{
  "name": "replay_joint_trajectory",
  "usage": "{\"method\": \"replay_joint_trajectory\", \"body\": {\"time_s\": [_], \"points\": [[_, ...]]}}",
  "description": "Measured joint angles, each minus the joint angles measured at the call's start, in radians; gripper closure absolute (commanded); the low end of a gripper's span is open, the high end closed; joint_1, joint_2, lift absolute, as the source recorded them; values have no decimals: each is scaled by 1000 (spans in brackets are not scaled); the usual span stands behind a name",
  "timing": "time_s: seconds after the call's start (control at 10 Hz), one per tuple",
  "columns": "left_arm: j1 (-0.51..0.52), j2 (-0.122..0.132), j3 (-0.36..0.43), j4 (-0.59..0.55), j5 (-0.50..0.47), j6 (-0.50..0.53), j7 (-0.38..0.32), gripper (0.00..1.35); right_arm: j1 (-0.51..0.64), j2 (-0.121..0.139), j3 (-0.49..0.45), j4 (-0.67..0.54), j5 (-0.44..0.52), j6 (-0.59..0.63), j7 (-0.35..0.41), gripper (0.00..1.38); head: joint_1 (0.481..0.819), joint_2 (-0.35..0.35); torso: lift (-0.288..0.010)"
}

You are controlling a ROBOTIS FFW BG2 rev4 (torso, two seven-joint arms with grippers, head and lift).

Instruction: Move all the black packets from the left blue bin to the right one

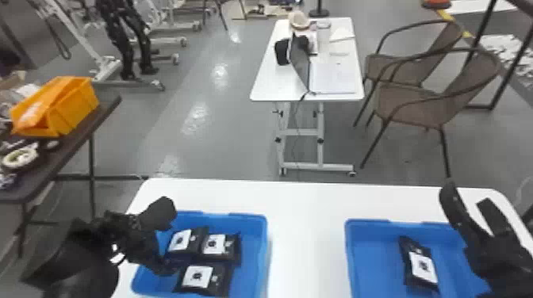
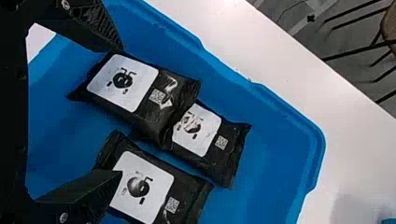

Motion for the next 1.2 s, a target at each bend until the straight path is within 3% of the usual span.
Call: {"method": "replay_joint_trajectory", "body": {"time_s": [0.5,1.2], "points": [[-79,6,16,125,-77,-44,36,25,-1,0,8,10,-19,1,9,252,695,184,0],[-206,17,-55,308,-157,-80,110,25,-5,0,11,24,-27,11,45,254,695,190,0]]}}
